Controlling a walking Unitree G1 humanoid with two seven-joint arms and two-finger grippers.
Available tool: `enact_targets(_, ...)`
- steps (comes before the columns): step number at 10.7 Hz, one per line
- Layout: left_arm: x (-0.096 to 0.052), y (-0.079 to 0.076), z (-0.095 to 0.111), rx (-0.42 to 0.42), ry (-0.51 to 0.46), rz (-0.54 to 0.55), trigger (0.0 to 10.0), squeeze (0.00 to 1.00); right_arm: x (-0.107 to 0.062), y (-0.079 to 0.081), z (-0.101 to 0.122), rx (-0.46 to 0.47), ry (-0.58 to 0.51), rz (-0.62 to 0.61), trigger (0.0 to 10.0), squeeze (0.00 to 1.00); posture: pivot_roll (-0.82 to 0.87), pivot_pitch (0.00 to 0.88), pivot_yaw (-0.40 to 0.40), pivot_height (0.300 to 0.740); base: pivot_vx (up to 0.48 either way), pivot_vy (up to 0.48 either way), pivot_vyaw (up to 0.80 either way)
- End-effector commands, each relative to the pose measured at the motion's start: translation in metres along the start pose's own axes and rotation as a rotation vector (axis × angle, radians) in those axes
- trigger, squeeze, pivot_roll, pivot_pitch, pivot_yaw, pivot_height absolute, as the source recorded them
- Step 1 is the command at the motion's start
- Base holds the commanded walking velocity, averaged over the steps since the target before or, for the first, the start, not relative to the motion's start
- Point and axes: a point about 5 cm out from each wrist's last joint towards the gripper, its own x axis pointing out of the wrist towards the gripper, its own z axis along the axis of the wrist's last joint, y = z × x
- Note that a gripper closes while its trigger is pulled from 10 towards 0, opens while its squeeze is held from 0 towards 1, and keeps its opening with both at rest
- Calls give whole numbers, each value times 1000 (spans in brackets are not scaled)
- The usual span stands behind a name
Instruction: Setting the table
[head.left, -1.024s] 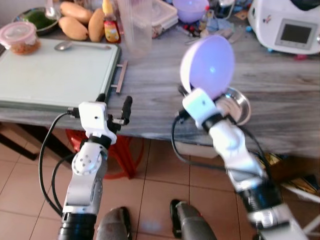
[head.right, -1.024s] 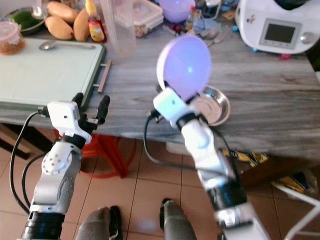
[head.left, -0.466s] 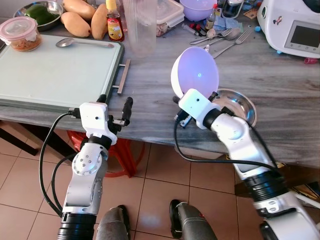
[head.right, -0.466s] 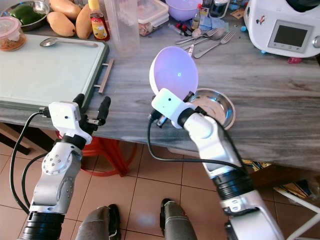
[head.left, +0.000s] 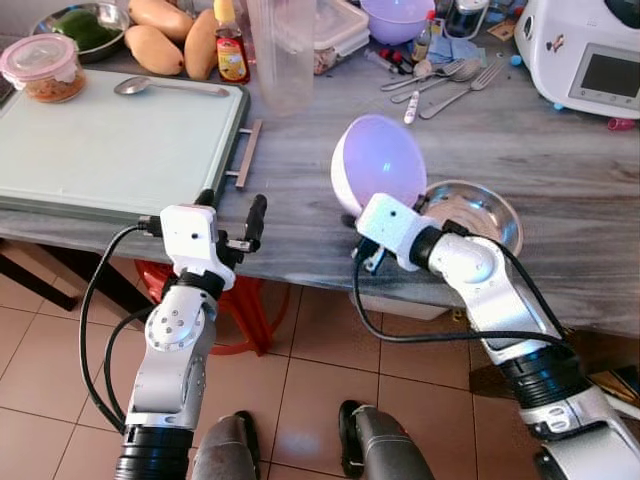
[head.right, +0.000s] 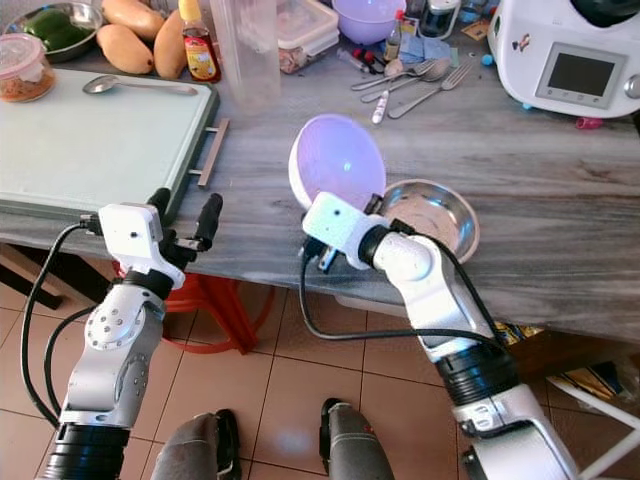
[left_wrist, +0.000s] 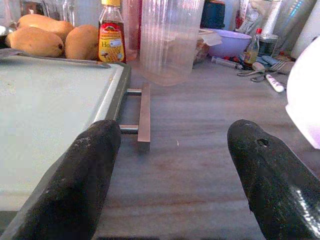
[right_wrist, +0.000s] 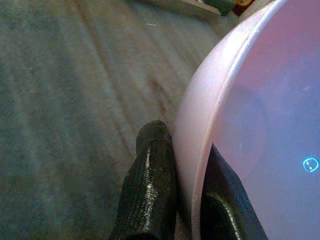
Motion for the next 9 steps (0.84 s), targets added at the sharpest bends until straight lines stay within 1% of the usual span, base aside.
enact_targets(1, -1, -2, 0, 5, 11, -10, 10000, 0, -1, 1, 4, -19, -9, 20, 10000, 0, -90, 202, -2, 740, 0, 0, 0)
enact_targets(2, -1, -2, -1, 6, 15, -11, 10000, 0, -2, -3, 3, -10, -3, 16, 10000, 314, -90, 202, -2, 740, 0, 0, 0)
enact_targets(3, -1, -2, -2, 6, 19, -13, 10000, 0, -3, -6, 3, -10, 1, 9, 10000, 1000, -92, 202, -3, 740, 0, 0, 0)
enact_targets(6, -1, -4, -4, 4, 29, -21, 10000, 0, -5, -8, 0, -73, 28, 5, 10000, 1000, -93, 201, -1, 740, 0, 0, 0)
enact_targets(8, -1, -3, -4, 4, 36, -23, 10000, 0, -5, -11, 1, -84, 29, 0, 10000, 1000, -93, 199, -1, 740, 0, 0, 0)
enact_targets(9, -1, -4, -5, 3, 40, -26, 10000, 0, -5, -13, 1, -109, 34, -4, 10000, 1000, -92, 199, -2, 740, 0, 0, 0)
